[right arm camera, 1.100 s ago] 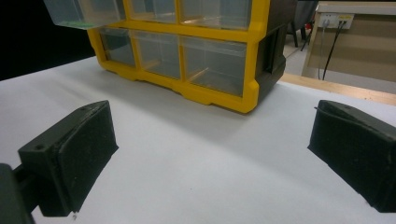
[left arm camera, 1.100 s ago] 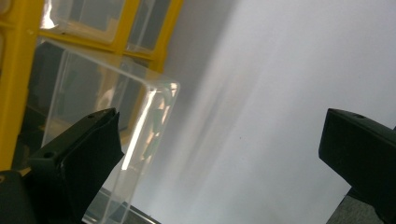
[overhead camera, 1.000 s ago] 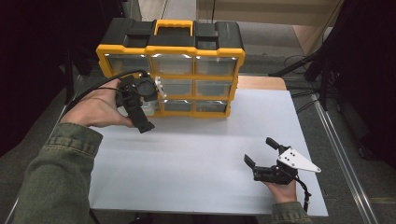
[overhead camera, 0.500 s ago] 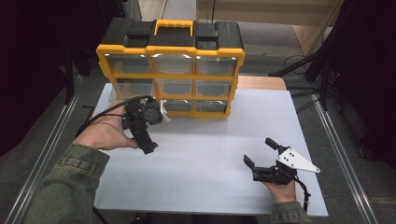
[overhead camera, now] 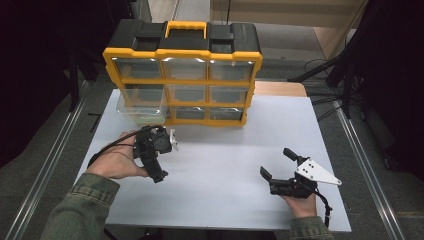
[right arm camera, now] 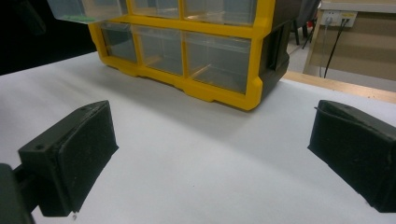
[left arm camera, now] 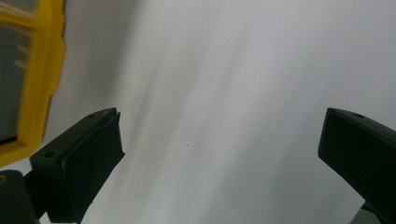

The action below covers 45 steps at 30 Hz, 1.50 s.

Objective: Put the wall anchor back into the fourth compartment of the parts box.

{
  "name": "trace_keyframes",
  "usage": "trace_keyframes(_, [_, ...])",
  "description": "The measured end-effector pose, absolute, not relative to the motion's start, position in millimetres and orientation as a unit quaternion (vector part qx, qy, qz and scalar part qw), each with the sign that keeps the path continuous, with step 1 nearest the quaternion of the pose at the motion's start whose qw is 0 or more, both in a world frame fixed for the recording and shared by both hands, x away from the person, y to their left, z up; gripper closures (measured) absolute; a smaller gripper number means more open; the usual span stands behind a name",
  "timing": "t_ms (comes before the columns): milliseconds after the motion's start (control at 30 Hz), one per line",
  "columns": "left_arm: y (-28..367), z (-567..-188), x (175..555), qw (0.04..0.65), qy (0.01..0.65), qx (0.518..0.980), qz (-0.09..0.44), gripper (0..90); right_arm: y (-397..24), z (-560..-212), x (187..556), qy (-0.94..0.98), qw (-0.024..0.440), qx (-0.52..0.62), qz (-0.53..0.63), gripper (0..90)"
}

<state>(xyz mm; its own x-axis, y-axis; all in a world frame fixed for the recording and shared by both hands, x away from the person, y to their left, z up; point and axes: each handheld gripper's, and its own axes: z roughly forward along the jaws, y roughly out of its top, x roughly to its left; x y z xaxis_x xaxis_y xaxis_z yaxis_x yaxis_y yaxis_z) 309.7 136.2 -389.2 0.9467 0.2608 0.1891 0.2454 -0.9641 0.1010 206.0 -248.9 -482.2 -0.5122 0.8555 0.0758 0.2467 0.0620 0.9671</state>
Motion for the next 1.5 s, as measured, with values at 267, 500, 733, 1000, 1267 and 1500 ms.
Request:
trace_keyframes(267, [148.2,-410.0,309.5,0.029,0.137,0.986,0.09,0.0,-248.2,-482.8,206.1,0.676,0.276,0.409,0.547,0.8])
trace_keyframes(500, [163.6,-419.7,307.8,0.029,0.155,0.984,0.086,0.0,-247.9,-482.9,206.1,0.677,0.276,0.409,0.546,0.8])
trace_keyframes(733, [185.9,-427.1,305.5,0.046,0.176,0.979,0.091,0.0,-247.6,-483.2,206.4,0.678,0.276,0.408,0.545,0.8])
trace_keyframes(1000, [211.1,-434.9,299.9,0.073,0.2,0.973,0.094,0.0,-246.8,-483.8,206.5,0.68,0.277,0.406,0.544,0.8])
trace_keyframes(1267, [240.5,-434.2,290.7,0.134,0.236,0.956,0.112,0.0,-246.0,-484.1,206.4,0.68,0.276,0.407,0.544,0.8])
trace_keyframes(1500, [262.2,-438.5,283.0,0.227,0.279,0.918,0.165,0.0,-245.3,-484.0,206.1,0.681,0.275,0.407,0.543,0.8])
